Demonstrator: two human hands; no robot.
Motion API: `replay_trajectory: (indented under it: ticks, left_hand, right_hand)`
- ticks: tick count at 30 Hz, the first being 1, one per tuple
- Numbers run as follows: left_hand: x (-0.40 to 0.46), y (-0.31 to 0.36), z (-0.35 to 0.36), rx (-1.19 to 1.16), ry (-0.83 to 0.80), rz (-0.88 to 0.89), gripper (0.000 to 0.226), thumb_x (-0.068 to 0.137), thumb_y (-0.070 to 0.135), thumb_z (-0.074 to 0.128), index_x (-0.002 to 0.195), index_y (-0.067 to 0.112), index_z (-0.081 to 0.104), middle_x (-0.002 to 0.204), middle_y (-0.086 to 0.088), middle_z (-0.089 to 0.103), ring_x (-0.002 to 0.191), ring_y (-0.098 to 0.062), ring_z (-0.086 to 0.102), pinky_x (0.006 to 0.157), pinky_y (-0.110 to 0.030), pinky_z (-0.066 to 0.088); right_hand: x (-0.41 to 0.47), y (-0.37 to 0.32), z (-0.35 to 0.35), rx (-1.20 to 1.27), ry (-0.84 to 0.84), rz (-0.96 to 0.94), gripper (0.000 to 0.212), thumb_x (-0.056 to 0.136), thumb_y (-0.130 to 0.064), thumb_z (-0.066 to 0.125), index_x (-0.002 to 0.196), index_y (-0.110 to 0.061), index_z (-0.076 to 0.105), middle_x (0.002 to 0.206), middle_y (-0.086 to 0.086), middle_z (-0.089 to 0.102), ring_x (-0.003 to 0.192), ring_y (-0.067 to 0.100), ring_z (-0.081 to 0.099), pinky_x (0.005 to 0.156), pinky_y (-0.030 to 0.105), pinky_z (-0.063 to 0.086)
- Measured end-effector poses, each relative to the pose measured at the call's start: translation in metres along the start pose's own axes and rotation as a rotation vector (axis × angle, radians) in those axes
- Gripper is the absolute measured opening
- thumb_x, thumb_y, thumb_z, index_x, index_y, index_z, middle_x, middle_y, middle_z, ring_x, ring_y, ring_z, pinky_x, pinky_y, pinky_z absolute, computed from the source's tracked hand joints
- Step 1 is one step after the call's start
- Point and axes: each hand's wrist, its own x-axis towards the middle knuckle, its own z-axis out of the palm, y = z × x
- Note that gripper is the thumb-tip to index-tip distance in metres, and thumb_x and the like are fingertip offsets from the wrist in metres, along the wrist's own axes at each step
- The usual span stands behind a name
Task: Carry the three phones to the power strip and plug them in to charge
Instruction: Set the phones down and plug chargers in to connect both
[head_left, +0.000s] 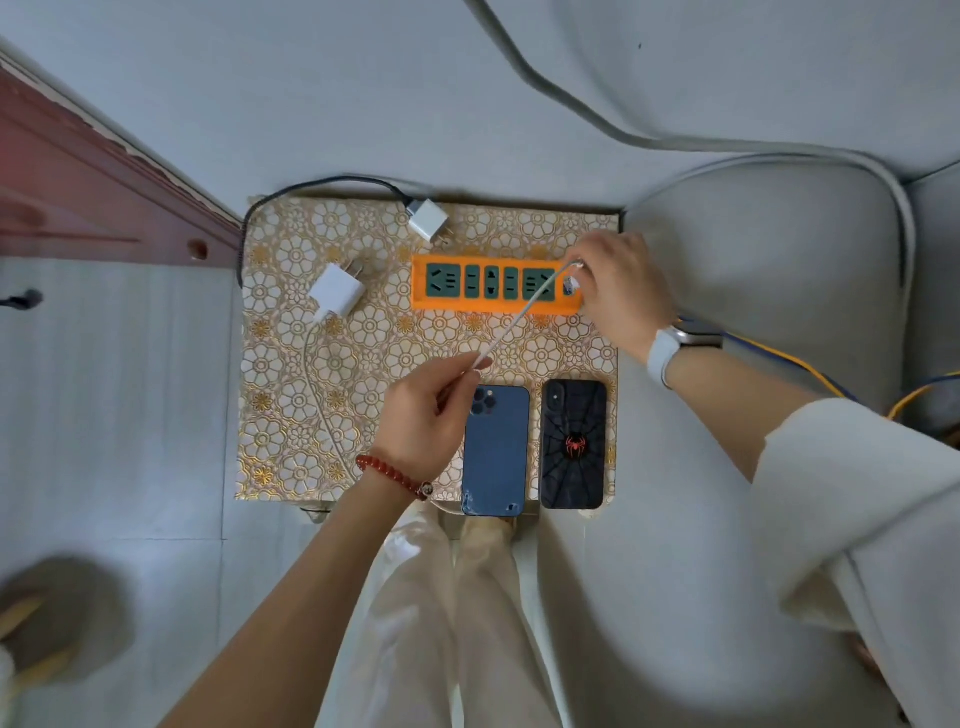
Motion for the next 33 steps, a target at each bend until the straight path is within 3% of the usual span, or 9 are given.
replay_trajectory:
  ticks: [5,9,16,20,27,33]
  left_hand:
    - [0.003,-0.002,-0.006,0.02,0.086,-0.073,0.015,0.085,0.01,0.057,0.095,0.006,0.068,0.068,0.017,0.055,0.058,0.01,0.053,0.053,-0.001,0.037]
    - [0.005,-0.007,-0.01,0.039,0.127,-0.117,0.014,0.085,0.014,0.058,0.095,0.01,0.068,0.072,0.008,0.06,0.06,0.003,0.054,0.056,-0.003,0.04]
    - [0.007,-0.009,-0.009,0.047,0.164,-0.153,0.013,0.085,0.017,0.059,0.092,0.011,0.068,0.069,0.008,0.06,0.061,0.001,0.054,0.055,-0.003,0.04]
    - [0.007,-0.009,-0.01,0.028,0.165,-0.147,0.013,0.084,0.016,0.059,0.091,0.011,0.068,0.07,0.008,0.06,0.063,0.003,0.055,0.057,-0.001,0.041]
    - [0.011,-0.01,-0.007,0.009,0.131,-0.13,0.013,0.084,0.015,0.059,0.092,0.01,0.068,0.07,0.013,0.058,0.062,0.004,0.054,0.057,0.0,0.04]
    - [0.013,-0.014,-0.008,0.005,0.149,-0.142,0.012,0.085,0.016,0.058,0.091,0.01,0.067,0.07,0.009,0.059,0.062,0.003,0.054,0.056,-0.001,0.04]
  right_hand:
    - [-0.002,-0.01,-0.007,0.432,0.036,0.092,0.016,0.087,-0.003,0.053,0.101,-0.001,0.06,0.112,0.017,0.065,0.098,0.034,0.061,0.086,0.044,0.051]
    - [0.001,-0.02,-0.005,0.55,0.03,0.162,0.015,0.086,0.002,0.052,0.099,0.002,0.06,0.118,0.017,0.062,0.104,0.031,0.06,0.091,0.037,0.048]
    - [0.002,-0.025,-0.006,0.482,0.014,0.136,0.014,0.087,0.001,0.049,0.099,0.003,0.056,0.12,0.016,0.061,0.106,0.034,0.059,0.086,0.043,0.051]
    - [0.0,-0.024,-0.004,0.451,0.03,0.128,0.013,0.088,0.001,0.048,0.098,0.004,0.055,0.121,0.015,0.061,0.107,0.034,0.059,0.083,0.037,0.05]
    - [-0.003,-0.022,0.001,0.486,0.043,0.182,0.014,0.088,0.006,0.044,0.1,0.007,0.052,0.125,0.019,0.057,0.118,0.035,0.053,0.092,0.041,0.049]
    - [-0.005,-0.031,0.008,0.47,0.105,0.194,0.013,0.088,0.002,0.048,0.099,0.005,0.054,0.111,0.023,0.063,0.1,0.039,0.06,0.082,0.048,0.05]
